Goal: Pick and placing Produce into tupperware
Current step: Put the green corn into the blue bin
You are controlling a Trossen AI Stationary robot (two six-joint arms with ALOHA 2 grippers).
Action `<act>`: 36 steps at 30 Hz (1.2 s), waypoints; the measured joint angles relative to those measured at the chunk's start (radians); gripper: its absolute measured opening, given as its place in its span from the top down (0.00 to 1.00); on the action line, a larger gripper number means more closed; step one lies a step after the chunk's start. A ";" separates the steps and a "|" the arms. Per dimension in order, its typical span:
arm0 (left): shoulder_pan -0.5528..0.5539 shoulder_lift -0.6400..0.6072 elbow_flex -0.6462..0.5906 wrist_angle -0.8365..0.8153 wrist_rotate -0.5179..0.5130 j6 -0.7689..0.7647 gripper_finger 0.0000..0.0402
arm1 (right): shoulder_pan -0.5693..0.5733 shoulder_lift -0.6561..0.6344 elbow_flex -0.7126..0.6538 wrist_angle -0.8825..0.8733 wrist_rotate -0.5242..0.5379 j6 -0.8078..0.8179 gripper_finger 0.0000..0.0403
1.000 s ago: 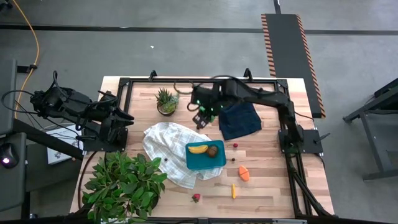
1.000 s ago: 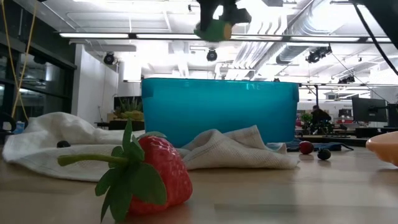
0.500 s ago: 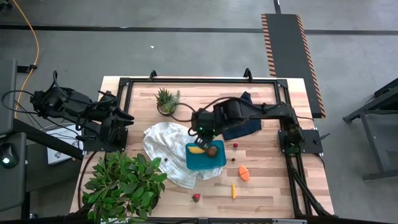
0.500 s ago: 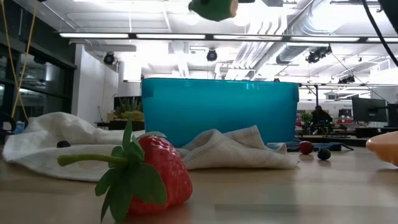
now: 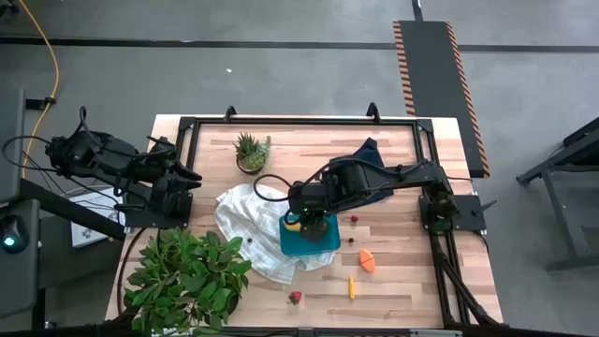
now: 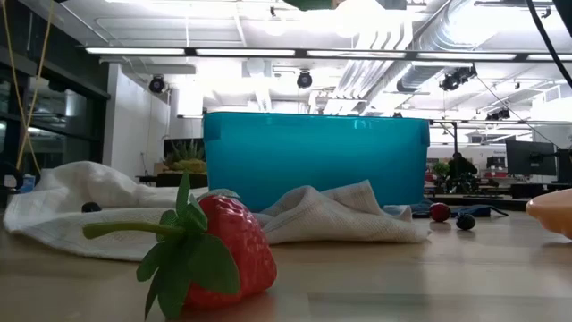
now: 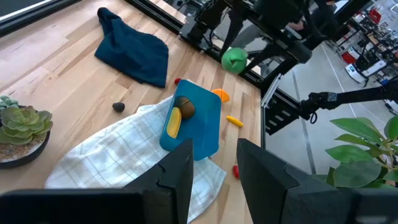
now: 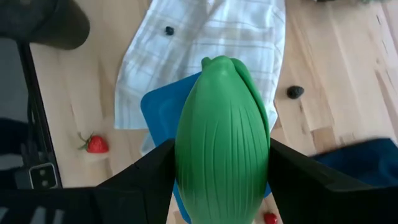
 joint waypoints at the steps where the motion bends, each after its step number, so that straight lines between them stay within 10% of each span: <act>1: 0.000 0.000 0.000 0.000 0.000 0.000 0.72 | 0.000 0.000 0.000 0.000 0.000 -0.018 0.49; 17: 0.000 0.000 0.000 0.000 0.000 -0.003 0.72 | -0.003 0.013 -0.024 0.035 -0.064 -0.137 0.49; 36: 0.000 0.000 0.000 0.000 0.001 -0.003 0.72 | -0.005 0.027 -0.400 0.272 -0.131 -0.153 0.49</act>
